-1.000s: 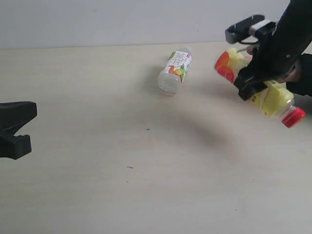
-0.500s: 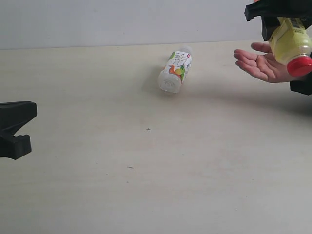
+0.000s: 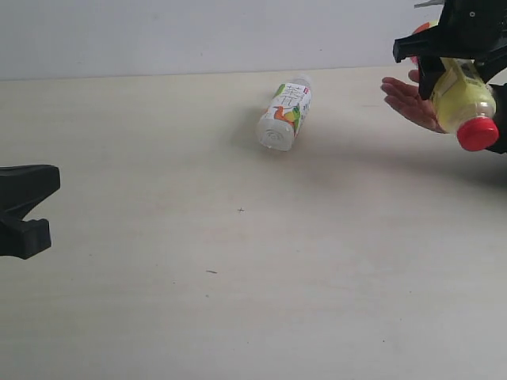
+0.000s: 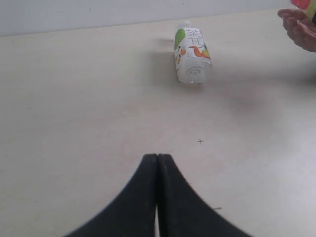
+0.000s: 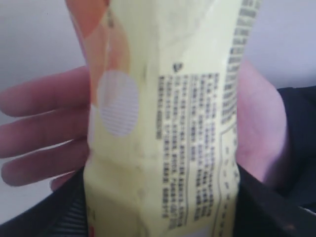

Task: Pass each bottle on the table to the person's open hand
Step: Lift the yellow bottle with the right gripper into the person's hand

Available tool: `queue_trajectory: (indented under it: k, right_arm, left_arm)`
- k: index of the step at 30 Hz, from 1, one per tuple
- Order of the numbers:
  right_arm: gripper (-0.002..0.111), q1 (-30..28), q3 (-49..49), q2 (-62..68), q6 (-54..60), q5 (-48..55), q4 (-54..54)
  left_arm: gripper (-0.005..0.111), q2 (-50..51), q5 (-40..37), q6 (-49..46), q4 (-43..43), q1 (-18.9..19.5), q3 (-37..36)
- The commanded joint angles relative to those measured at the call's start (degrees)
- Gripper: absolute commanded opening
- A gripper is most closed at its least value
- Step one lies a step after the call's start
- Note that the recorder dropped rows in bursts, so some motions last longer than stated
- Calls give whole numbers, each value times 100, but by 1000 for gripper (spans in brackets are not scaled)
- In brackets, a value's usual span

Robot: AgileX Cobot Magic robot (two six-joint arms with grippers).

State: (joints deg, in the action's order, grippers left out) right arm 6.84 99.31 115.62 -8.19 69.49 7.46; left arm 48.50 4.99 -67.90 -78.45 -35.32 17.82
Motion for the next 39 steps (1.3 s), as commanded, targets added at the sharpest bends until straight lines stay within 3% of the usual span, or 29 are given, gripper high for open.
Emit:
queue_trajectory:
  k: [1, 13, 18, 25, 39]
  right_arm:
    - [0, -27, 61, 155, 53, -325, 127]
    - [2, -27, 61, 246, 31, -844, 170]
    - [21, -27, 61, 246, 31, -844, 191]
    - [57, -27, 61, 246, 109, -844, 191]
    - [84, -27, 61, 246, 280, -833, 191]
  left_arm:
    - [0, -42, 10, 46, -31, -10, -28]
    - [0, -42, 10, 46, -31, -10, -28]
    - [0, -42, 10, 46, -31, -10, -28]
    - [0, -42, 10, 46, -31, -10, -28]
    - [0, -42, 10, 46, -31, -10, -28]
